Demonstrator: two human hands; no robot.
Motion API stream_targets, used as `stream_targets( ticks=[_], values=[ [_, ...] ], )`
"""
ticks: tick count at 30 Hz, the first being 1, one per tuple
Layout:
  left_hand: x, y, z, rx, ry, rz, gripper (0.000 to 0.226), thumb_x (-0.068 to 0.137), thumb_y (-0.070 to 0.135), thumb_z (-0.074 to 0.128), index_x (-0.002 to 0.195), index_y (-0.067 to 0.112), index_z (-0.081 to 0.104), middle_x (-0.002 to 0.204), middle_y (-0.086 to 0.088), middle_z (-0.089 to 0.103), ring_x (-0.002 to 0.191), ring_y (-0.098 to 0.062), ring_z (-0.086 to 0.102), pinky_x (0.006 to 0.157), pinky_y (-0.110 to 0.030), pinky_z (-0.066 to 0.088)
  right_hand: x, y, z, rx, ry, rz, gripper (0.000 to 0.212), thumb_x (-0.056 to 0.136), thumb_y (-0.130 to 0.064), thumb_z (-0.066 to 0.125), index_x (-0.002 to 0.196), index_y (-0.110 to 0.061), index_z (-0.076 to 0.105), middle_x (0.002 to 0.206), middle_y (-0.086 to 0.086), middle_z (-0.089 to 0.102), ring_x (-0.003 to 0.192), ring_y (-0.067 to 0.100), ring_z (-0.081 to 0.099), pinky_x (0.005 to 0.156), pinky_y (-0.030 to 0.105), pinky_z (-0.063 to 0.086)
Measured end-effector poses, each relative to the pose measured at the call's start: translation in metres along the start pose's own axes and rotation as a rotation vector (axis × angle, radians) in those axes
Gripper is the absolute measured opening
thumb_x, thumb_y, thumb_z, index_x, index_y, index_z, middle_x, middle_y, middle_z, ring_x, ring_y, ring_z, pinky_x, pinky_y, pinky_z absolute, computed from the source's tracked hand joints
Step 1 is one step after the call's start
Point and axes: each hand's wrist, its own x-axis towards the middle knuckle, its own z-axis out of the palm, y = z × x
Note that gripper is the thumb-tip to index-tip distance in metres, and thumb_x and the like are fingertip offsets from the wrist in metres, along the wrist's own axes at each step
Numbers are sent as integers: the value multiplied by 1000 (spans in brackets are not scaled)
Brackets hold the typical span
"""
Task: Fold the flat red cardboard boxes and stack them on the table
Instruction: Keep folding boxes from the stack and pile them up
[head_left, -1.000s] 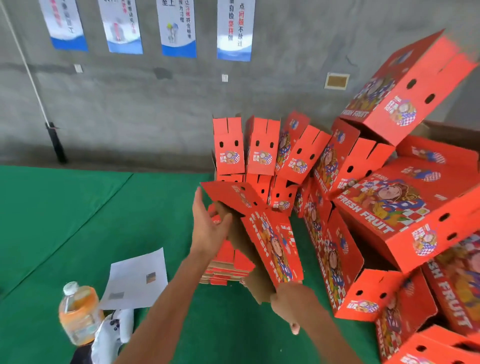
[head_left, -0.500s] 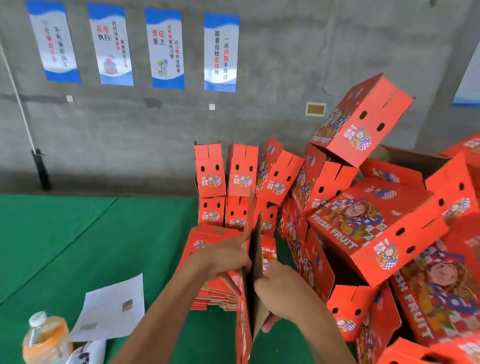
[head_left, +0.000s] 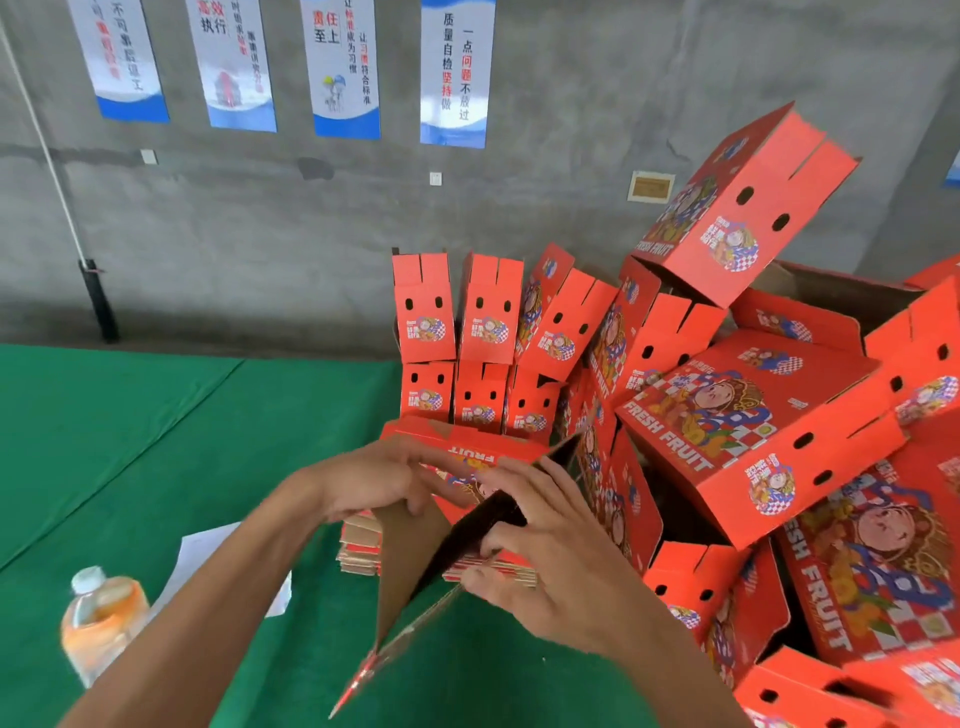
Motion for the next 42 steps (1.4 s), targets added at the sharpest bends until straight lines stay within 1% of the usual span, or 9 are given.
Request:
stream_targets(
  ticks=[5,9,12,15,22,27,35,39,42],
  values=[
    [-15,-21,-24,-138,129,-15,64,77,-16,53,134,12,62,121,-9,76,105,-40,69,62,-30,52,14,13,19,-352,-161,-147,70,101,-74,28,111,-21,73,96,-10,75,103,9,66,126,33,-18],
    [-18,-45,-29,-368,440,1,59,83,-21,46,130,10,64,111,-10,79,94,-26,71,70,-32,52,9,19,37,-554,3,-280,56,103,-60,43,73,-24,73,66,-12,69,69,8,67,122,40,25],
    [-19,-69,-35,-494,712,-19,55,83,-22,47,126,7,64,108,-12,78,91,-27,71,75,-34,54,-5,22,49,-538,116,-173,66,103,-63,34,57,-23,61,47,-9,58,45,11,59,80,34,58],
    [-10,-87,-24,-420,813,-77,51,85,-20,45,121,11,64,110,-12,76,91,-30,69,80,-40,51,-7,22,56,-479,117,-11,74,106,-64,18,49,-25,45,36,-5,45,30,17,48,39,29,46],
    [4,-116,-6,-191,981,-50,48,84,-13,54,123,14,65,115,-11,74,99,-30,73,91,-44,57,12,35,100,-265,-216,157,77,96,-79,9,124,-28,58,104,-1,74,103,23,68,87,38,50],
    [-8,-138,10,-236,1045,94,52,92,-18,43,135,8,54,128,-9,67,110,-22,71,96,-42,55,12,31,119,-153,-183,264,95,85,-88,-2,152,-36,40,159,-10,37,146,15,32,121,39,22],
    [-16,-161,53,-331,1071,224,39,96,39,66,131,37,51,120,20,66,115,6,61,87,-8,47,25,44,115,-121,-206,433,127,52,-114,16,155,-41,25,158,-8,34,133,24,52,95,45,52],
    [-18,-178,48,40,935,153,68,91,-3,61,150,23,40,131,5,54,127,-12,49,106,-32,40,18,43,132,-88,-183,388,110,68,-107,11,153,-41,35,158,-11,34,144,18,37,117,43,33],
    [-25,-182,52,367,852,204,78,77,3,53,152,15,41,131,3,46,121,-13,41,105,-28,32,15,37,147,-154,-139,364,99,79,-99,6,150,-41,44,161,-8,36,153,21,23,126,48,4]
  ],
)
